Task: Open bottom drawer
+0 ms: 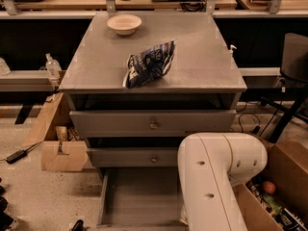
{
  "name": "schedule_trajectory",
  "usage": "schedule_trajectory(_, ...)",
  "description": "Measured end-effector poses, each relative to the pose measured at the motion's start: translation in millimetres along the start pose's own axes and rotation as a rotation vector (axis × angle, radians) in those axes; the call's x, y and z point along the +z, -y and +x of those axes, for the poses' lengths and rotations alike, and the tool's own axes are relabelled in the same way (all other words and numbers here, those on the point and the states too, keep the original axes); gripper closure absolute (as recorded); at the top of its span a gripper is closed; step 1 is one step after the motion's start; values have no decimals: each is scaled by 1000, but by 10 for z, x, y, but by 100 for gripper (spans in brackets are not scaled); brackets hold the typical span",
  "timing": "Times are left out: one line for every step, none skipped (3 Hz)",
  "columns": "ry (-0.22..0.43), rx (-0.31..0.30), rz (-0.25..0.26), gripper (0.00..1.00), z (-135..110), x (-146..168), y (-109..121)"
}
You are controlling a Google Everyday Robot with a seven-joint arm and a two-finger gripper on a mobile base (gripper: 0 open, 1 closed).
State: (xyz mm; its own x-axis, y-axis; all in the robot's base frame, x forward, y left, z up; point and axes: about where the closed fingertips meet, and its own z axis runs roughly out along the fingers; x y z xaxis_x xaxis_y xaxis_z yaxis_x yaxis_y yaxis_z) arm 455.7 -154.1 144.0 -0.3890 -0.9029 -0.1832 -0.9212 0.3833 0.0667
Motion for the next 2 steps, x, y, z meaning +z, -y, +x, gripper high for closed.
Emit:
schedule_trajectory(-1,0,-2,30,3,9,-12)
schedule_trajectory(-1,0,-3,6,-5,14,-2)
